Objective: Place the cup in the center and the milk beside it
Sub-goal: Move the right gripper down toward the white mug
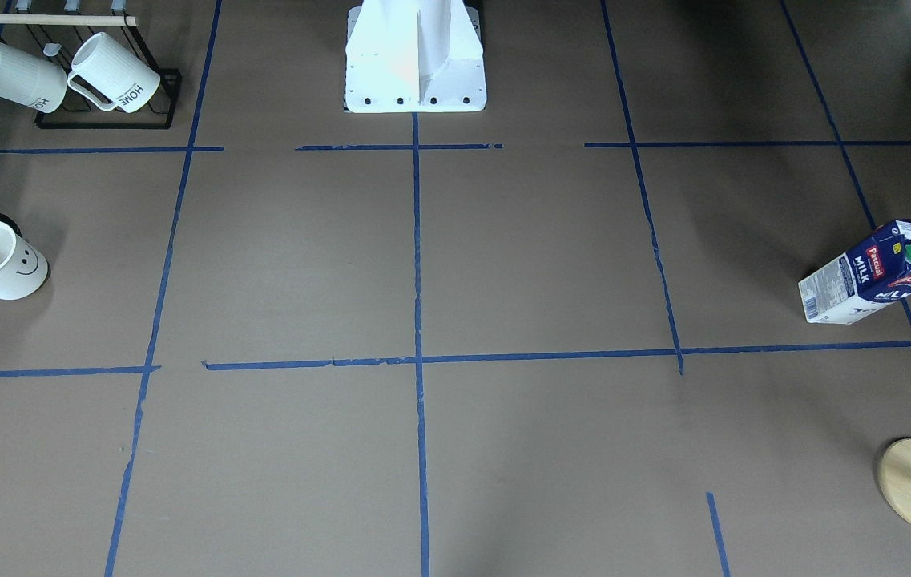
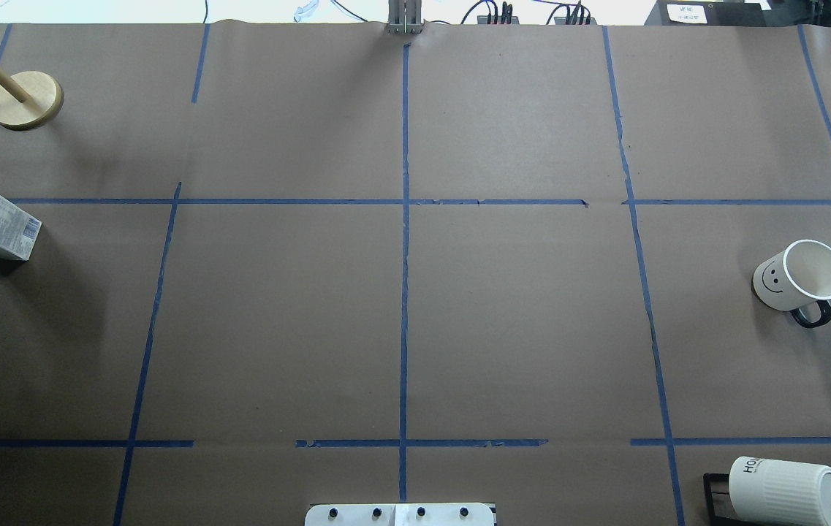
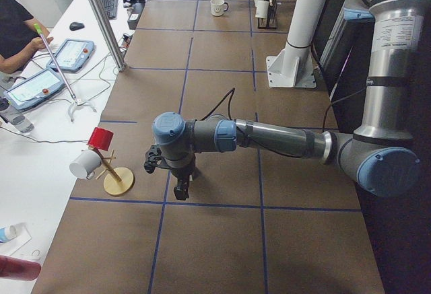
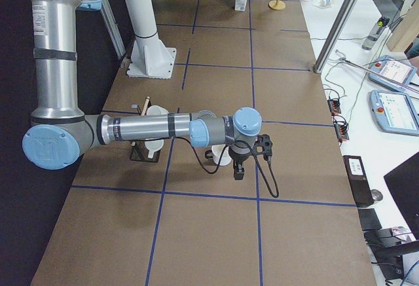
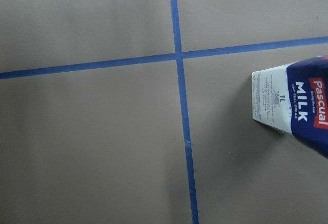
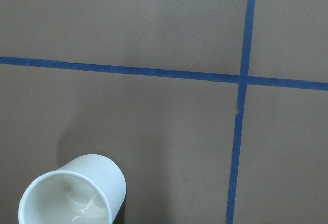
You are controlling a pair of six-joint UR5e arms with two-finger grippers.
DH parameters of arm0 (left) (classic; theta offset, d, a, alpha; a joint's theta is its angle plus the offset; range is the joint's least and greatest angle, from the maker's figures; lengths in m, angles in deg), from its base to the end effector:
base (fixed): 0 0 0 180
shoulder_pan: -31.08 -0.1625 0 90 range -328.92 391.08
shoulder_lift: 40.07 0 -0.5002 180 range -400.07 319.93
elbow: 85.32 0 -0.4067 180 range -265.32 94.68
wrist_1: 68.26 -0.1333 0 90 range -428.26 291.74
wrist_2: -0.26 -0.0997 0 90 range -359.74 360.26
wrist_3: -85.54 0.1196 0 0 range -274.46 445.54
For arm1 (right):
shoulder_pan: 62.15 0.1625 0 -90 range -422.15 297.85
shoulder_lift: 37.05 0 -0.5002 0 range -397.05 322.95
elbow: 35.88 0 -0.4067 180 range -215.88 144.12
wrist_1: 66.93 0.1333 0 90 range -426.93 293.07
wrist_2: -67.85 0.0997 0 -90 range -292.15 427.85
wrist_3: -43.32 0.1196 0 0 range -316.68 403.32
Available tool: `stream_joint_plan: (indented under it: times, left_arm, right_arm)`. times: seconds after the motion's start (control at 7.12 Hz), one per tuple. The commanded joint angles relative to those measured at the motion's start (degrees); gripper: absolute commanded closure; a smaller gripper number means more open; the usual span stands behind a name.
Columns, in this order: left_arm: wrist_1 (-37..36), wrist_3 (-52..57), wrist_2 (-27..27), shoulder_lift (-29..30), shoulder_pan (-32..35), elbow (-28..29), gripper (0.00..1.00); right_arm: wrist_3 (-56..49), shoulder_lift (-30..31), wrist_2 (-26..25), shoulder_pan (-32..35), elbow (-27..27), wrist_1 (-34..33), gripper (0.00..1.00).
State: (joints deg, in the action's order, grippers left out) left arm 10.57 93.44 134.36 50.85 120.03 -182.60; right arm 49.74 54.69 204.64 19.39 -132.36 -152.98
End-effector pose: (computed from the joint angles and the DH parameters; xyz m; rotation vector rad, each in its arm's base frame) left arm -0.0408 -0.5065 0.6956 -0.0032 0.7716 0.1284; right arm -0.0281 -0.5024 0.6947 0.0364 -0.8269 -0.0955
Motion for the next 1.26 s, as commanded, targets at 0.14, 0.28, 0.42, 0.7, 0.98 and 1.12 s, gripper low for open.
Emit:
stream_joint_plan:
  times: [0.14,0.28,0.42,0.7,0.98,1.12]
  left_arm:
    - [0.0,-0.3,0.0,-0.2,-0.1,0.4,0.0]
    - [0.1,0.0,0.1,-0.3,-0.1,0.7,0.0]
    - [0.2,0.4,0.2,-0.4,-0.1,0.4,0.0]
    - [0.2,0.1,0.2,0.1,-0.1,-0.1,0.0]
    - [0.2,-0.1,0.2,0.3,-0.1,0.0,0.0]
    - [0.2,-0.2,0.2,0.8,-0.2,0.0,0.0]
  right_arm:
    - [0.4,0.0,0.2,-0.9,0.5,3.4,0.0]
    - [0.4,0.2,0.2,-0.9,0.5,3.4,0.0]
    - [0.3,0.5,0.1,-1.5,0.5,3.5,0.0]
    - [4.2,0.7,0.1,-3.8,0.4,3.9,0.01]
    - [14.7,1.3,-0.4,-9.3,0.6,12.8,0.02]
    - [19.9,2.9,-2.0,-11.9,0.6,18.8,0.02]
